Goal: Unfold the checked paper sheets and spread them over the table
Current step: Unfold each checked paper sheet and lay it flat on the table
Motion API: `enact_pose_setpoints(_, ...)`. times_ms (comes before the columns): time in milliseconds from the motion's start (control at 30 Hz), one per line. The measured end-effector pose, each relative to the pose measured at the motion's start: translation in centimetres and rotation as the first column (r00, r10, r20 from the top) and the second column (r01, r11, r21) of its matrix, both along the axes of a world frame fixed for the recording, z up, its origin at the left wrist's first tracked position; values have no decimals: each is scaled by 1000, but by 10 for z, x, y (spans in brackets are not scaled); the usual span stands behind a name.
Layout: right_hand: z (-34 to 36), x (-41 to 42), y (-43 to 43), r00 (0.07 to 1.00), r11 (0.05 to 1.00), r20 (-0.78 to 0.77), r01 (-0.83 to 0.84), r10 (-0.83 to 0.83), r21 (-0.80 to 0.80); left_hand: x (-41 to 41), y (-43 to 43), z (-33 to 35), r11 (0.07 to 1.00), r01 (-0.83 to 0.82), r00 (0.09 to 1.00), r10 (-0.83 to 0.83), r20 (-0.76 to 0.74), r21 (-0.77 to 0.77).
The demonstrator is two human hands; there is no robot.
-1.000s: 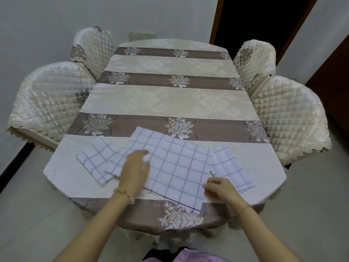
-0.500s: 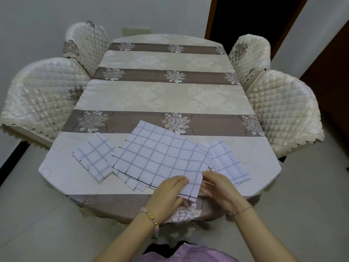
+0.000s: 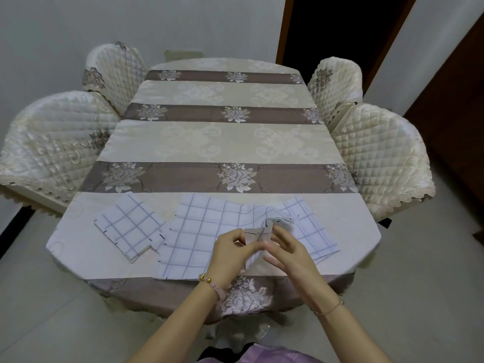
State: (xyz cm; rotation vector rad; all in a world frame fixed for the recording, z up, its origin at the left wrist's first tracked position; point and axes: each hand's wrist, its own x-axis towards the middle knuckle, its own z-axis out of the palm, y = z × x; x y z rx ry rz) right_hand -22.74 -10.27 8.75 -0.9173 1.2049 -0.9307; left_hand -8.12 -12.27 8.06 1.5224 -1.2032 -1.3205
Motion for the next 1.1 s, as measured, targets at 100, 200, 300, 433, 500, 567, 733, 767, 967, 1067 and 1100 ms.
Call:
enact_pose_setpoints(100, 12, 2, -3, 999, 1000, 39, 23, -23, -12, -1, -7, 7, 1000, -9, 991, 12, -133, 19)
enact_pose_setpoints(200, 21, 4, -5, 998, 999, 61, 23, -21, -24, 0, -10, 23, 998, -24, 969, 39, -246, 63)
enact_pose_setpoints(300, 25, 9, -5, 999, 997, 35, -6, 9, -71, -3, -12, 39, 993, -9, 924, 53, -380, 116)
enact_pose_setpoints(433, 30, 13, -6, 999, 990, -18, -47, 45, -131, -4, -14, 48, 991, 76, 910, -25, -414, 107)
enact_pose_setpoints(500, 33, 14, -8, 1000, 990, -10, -16, 15, -138, -2, -14, 48, 993, 76, 904, -30, -427, 92)
enact_pose_setpoints(567, 32, 15, -12, 996, 990, -10, 88, -90, -109, -1, -14, 52, 995, 56, 893, -14, -449, 81)
enact_pose_setpoints(733, 38, -3, -27, 971, 970, 36, 239, -238, -46, 23, -24, 63, 997, -76, 932, 60, -357, -30)
enact_pose_setpoints(767, 40, -10, -31, 964, 964, 49, 262, -260, -39, 33, -29, 63, 993, -112, 935, 92, -342, -39)
enact_pose_setpoints(967, 48, -60, -55, 919, 922, 69, 385, -387, 45, 104, -61, 67, 944, -318, 934, 296, -201, -86)
enact_pose_setpoints(1067, 46, -82, -64, 900, 899, 19, 433, -435, 70, 139, -73, 64, 902, -420, 907, 415, -67, -100)
enact_pose_setpoints(1100, 44, -88, -67, 896, 894, 3, 442, -443, 73, 149, -75, 65, 885, -448, 893, 451, -10, -124)
